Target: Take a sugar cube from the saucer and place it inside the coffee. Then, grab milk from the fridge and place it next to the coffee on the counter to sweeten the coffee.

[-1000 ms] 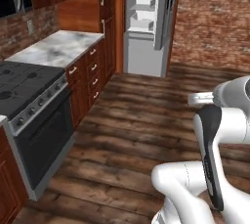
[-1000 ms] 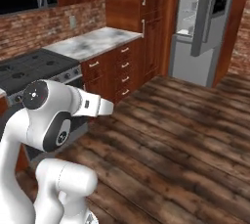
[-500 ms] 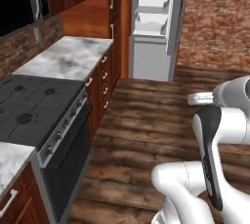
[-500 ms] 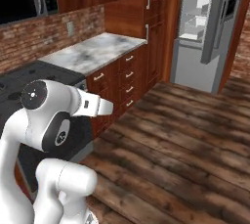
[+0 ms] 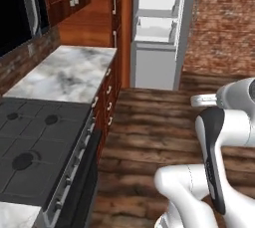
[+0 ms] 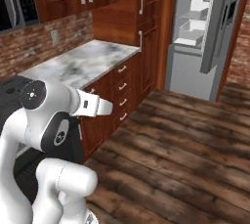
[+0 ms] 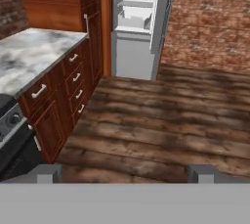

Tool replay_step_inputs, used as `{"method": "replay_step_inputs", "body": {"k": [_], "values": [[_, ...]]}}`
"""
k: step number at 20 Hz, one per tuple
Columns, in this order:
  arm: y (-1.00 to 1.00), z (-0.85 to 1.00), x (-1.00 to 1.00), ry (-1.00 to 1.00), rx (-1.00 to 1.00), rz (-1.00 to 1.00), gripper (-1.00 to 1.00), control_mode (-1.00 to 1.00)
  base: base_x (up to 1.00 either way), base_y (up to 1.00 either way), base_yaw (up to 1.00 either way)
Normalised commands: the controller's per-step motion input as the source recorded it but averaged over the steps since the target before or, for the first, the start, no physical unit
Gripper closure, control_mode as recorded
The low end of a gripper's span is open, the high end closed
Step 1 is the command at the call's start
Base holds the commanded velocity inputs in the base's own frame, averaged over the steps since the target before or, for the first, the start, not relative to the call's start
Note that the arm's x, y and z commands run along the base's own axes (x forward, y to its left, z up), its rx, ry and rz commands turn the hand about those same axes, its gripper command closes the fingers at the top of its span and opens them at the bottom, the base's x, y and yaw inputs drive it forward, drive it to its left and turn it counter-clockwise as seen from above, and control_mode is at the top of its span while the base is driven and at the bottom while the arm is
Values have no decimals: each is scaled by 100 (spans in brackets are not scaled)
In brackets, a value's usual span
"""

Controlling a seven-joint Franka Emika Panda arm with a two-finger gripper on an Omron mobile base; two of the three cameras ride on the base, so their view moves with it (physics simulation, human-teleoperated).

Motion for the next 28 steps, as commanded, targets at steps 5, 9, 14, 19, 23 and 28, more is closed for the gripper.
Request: {"method": "replay_step_inputs", "body": {"k": [5, 9, 14, 19, 23, 28], "values": [[0, 0, 0, 0, 0, 0, -100, 100, 86, 0, -17], [0, 0, 0, 0, 0, 0, -100, 100, 86, 4, -16], [0, 0, 0, 0, 0, 0, -100, 100, 83, 18, -15], [0, 0, 0, 0, 0, 0, -100, 100, 83, 27, -13], [0, 0, 0, 0, 0, 0, -100, 100, 82, 26, -11], [0, 0, 0, 0, 0, 0, -100, 100, 85, 27, -11]]}}
